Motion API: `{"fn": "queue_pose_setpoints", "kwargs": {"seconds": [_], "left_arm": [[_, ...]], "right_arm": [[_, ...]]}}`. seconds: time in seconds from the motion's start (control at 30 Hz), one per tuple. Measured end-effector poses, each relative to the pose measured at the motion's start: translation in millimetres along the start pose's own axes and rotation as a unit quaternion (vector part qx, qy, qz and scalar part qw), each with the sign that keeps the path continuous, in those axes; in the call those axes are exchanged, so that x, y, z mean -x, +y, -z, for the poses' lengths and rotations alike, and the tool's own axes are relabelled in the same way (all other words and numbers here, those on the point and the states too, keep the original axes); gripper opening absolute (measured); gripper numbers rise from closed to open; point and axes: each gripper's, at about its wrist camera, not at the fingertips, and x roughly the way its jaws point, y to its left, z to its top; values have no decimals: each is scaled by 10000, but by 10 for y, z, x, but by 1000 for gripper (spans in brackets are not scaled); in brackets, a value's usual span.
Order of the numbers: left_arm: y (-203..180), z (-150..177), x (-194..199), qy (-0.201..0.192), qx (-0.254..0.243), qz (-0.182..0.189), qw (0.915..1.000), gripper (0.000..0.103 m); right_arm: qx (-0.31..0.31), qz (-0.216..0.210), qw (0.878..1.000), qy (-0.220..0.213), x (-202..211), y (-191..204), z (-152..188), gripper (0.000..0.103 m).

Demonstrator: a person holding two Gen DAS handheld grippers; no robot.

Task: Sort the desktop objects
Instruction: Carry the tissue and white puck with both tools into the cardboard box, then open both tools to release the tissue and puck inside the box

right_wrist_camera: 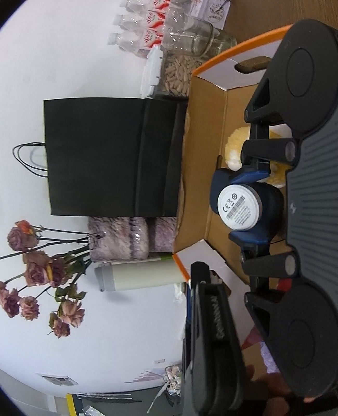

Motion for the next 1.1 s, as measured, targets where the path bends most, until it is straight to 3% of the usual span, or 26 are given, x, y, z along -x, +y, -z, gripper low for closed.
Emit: {"fn": "queue_pose_setpoints", "kwargs": {"seconds": [0.17, 0.43, 0.67, 0.77, 0.83, 0.9, 0.93, 1.03, 1.07, 1.1], "left_arm": [[-20, 25, 27, -13, -105, -13, 9999, 23], [-44, 43, -68, 421, -108, 94, 9990, 24], [-41, 73, -94, 539, -85, 86, 9985, 27], [-41, 73, -88, 513, -87, 101, 9986, 35], [-40, 66, -66, 450, -80, 72, 9989, 51], [-42, 50, -42, 383, -79, 28, 9992, 58], [-41, 44, -27, 342, -70, -10, 9994, 63], [-52, 27, 24, 199, -91, -84, 9997, 77], [-55, 19, 41, 152, -90, -105, 9998, 82], [-58, 13, 60, 102, -86, -135, 9998, 91]], "right_arm": [[61, -30, 10000, 73, -6, 31, 49, 38], [-11, -9, 9999, 130, -3, 12, 59, 38], [-45, -1, 9998, 204, -19, 11, 67, 38], [-85, 3, 9998, 207, -19, 3, 67, 39], [-129, 15, 9997, 203, -14, -7, 70, 39], [-164, 18, 9997, 183, -6, -20, 69, 39], [-180, 18, 9997, 163, 0, -24, 65, 43], [-186, 98, 9998, 34, 41, -16, 55, 76], [-154, 168, 9997, -21, 58, -6, 51, 83], [-116, 220, 9997, -66, 73, 3, 47, 84]]}}
